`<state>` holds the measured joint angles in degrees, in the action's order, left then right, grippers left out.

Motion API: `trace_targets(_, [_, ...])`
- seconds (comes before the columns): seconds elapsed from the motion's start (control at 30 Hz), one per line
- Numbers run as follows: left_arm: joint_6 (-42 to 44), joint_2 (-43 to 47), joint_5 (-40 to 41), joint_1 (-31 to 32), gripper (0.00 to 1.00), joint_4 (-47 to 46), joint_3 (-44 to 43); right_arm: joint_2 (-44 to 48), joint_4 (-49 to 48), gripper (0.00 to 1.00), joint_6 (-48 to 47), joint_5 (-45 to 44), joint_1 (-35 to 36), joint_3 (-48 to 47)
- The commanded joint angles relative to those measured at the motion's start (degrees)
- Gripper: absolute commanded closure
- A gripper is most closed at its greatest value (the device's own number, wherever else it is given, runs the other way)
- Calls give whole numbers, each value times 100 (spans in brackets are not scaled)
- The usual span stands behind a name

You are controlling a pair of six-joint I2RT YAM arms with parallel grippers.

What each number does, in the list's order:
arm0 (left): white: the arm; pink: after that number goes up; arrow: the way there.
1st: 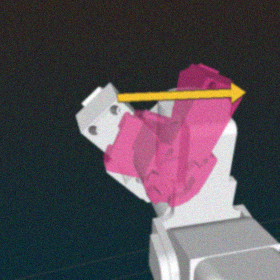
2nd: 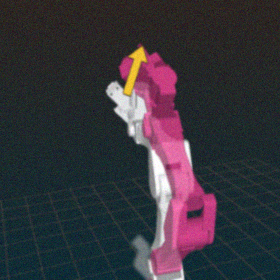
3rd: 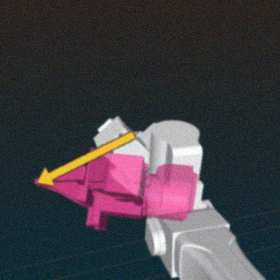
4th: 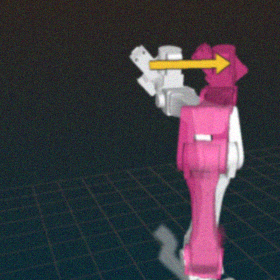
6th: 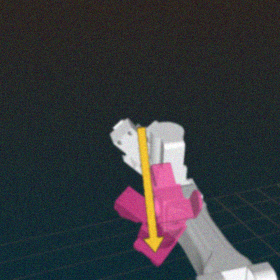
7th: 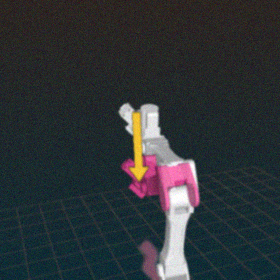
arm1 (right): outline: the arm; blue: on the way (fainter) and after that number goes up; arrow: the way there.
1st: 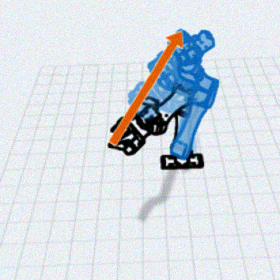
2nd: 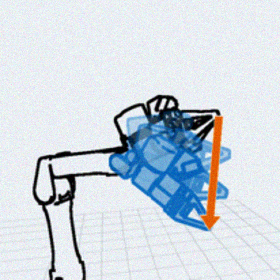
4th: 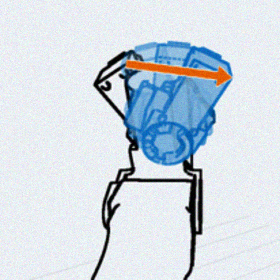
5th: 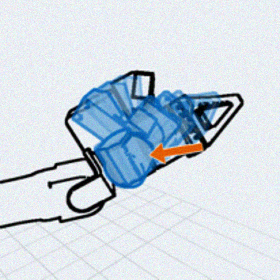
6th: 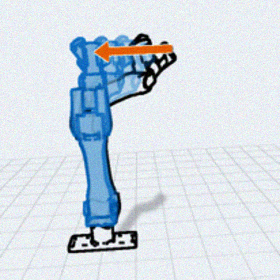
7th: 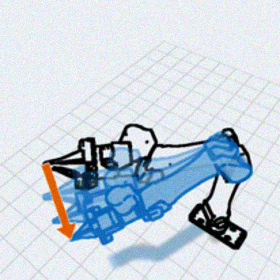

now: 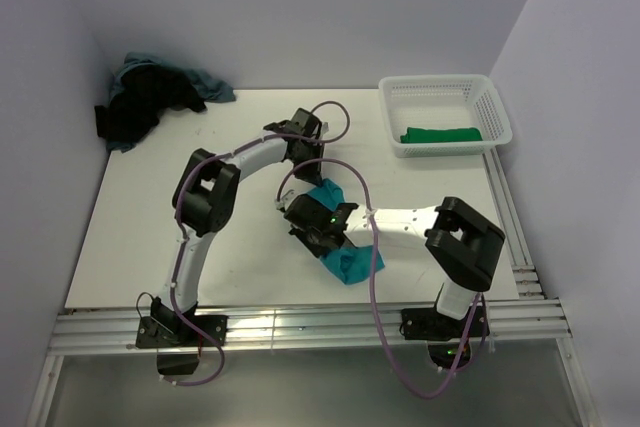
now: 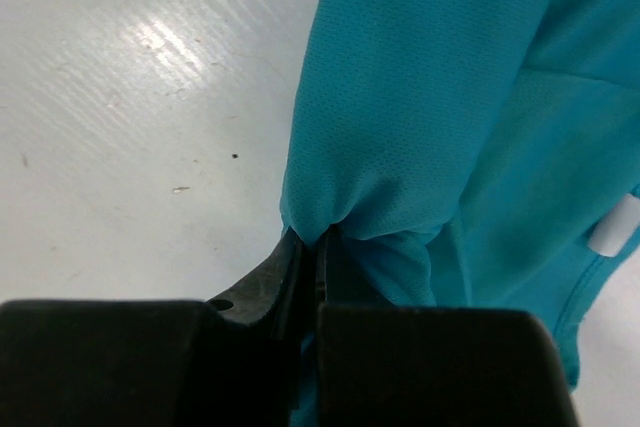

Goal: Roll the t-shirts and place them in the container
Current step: Roll the tshirt

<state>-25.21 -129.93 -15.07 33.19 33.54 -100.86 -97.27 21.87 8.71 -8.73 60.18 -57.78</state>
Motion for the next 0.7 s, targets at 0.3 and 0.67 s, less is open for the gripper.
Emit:
trace_targets(0.3, [359,-788,1332,-621,100,461,-136,164,-41,100,746,1795,-419,21])
trace_targets(0.67, [491,-780,1182,-621,100,364,-101,-177,-683,100,1062,4053,-1790,258])
